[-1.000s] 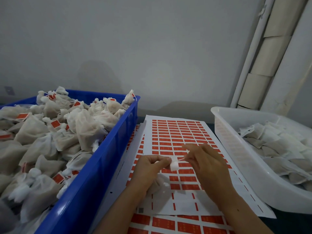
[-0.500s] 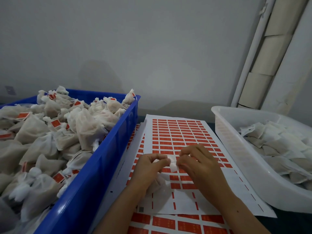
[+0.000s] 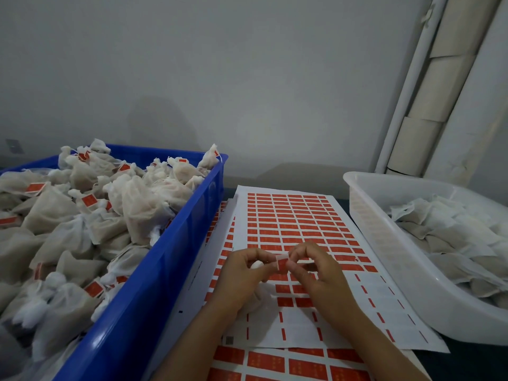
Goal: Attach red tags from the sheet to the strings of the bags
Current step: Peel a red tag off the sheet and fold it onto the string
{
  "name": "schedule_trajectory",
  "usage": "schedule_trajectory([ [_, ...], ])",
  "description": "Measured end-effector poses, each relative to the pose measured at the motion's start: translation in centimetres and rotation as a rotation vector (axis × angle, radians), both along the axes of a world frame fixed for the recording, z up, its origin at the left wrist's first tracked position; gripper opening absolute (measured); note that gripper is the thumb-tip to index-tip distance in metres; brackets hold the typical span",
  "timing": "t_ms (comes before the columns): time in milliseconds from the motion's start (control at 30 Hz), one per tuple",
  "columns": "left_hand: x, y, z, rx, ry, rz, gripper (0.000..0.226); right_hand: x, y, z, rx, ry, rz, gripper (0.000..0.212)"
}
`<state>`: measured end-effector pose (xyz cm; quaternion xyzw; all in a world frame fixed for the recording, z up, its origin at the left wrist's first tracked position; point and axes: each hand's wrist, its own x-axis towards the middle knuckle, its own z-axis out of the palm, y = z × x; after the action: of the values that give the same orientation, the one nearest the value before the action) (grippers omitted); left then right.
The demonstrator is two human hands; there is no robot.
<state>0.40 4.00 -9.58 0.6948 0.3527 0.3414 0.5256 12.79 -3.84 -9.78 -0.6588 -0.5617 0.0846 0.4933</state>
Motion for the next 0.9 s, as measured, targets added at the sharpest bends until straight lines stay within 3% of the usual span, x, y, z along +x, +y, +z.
schedule_trajectory([
  [100, 0.01, 0.00, 0.00, -0.005, 0.002, -0.003, 0.006, -0.13, 0.03, -0.04, -0.009, 0.108, 0.013, 0.012],
  [367, 0.07, 0.05, -0.02, -0.028, -0.009, -0.029, 0.005, -0.44, 0.11, -0.15, 0.004, 0.154, -0.029, 0.013],
  [900, 0.19, 0.06, -0.24, -0.023, -0.022, -0.049, 0.006, -0.32, 0.29, -0.30, 0.030, 0.109, -0.059, 0.015],
])
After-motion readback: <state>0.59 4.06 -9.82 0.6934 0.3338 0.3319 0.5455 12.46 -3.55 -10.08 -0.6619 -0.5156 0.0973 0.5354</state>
